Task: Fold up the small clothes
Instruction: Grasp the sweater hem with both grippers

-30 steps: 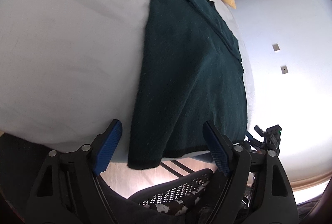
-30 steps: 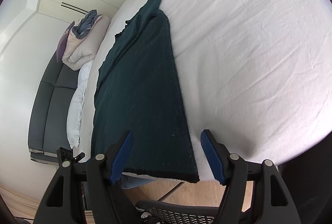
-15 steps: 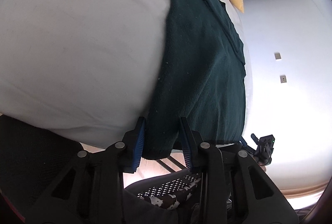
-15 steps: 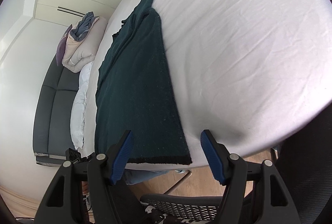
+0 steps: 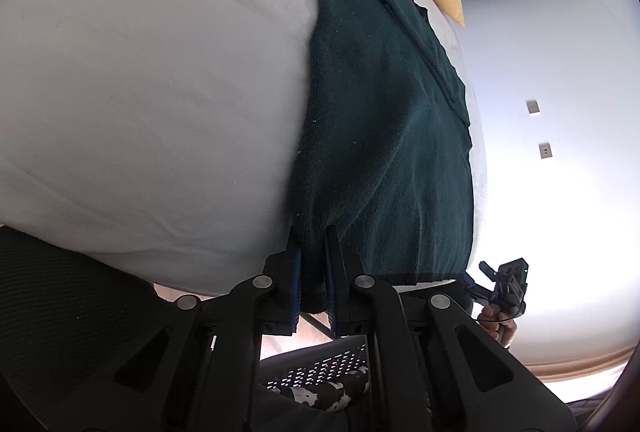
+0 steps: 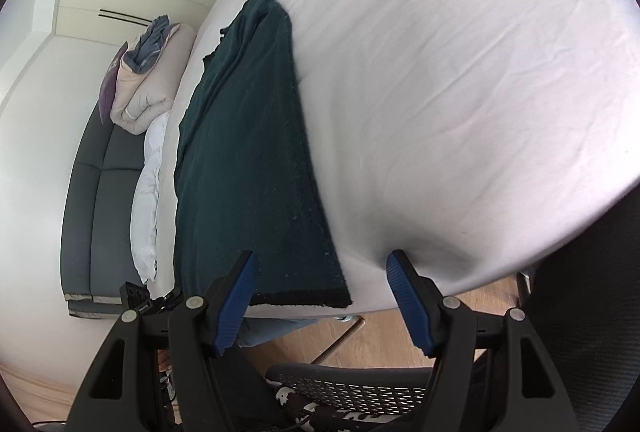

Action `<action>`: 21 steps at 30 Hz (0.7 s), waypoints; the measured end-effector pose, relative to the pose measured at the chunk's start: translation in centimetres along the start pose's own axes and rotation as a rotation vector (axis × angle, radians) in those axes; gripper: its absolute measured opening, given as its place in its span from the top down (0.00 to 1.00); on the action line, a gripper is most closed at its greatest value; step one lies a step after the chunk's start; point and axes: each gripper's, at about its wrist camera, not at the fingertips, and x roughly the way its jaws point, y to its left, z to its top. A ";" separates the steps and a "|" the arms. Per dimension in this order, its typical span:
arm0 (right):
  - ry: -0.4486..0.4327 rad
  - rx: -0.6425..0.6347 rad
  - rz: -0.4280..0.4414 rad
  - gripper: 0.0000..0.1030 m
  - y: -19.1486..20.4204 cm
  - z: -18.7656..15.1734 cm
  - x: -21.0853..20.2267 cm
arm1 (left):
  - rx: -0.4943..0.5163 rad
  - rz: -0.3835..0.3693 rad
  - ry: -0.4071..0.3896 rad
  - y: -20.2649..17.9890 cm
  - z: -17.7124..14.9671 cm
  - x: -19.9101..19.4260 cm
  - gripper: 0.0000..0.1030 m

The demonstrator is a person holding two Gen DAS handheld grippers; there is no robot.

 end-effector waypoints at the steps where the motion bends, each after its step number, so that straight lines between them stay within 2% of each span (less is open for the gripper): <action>1: 0.007 -0.005 0.001 0.33 0.1 0.0 0.2 | 0.000 -0.001 -0.001 0.0 0.0 -0.1 0.92; 4: 0.029 -0.014 0.002 0.37 0.4 -0.1 0.9 | 0.002 -0.004 -0.003 0.2 -0.1 -0.1 0.92; 9: 0.039 0.026 0.051 0.38 -0.3 -0.1 1.3 | 0.006 -0.011 0.000 0.5 -0.1 -0.2 0.92; 12: 0.052 0.028 0.060 0.44 -0.2 -0.3 1.6 | 0.007 -0.013 0.001 0.7 -0.1 -0.2 0.92; 14: 0.056 0.028 0.070 0.51 -0.3 -0.4 1.7 | 0.007 -0.014 0.001 0.7 -0.1 -0.1 0.92; 16: 0.067 0.021 0.068 0.71 -0.2 -0.6 1.9 | 0.009 -0.015 0.001 0.7 -0.1 -0.2 0.92; 18: 0.080 0.005 0.063 0.85 0.2 -0.7 2.2 | 0.018 -0.014 0.002 0.6 -0.1 -0.3 0.93; 21: 0.071 -0.029 0.059 0.89 1.1 -0.8 2.0 | 0.036 -0.017 0.001 0.2 -0.3 -0.4 0.93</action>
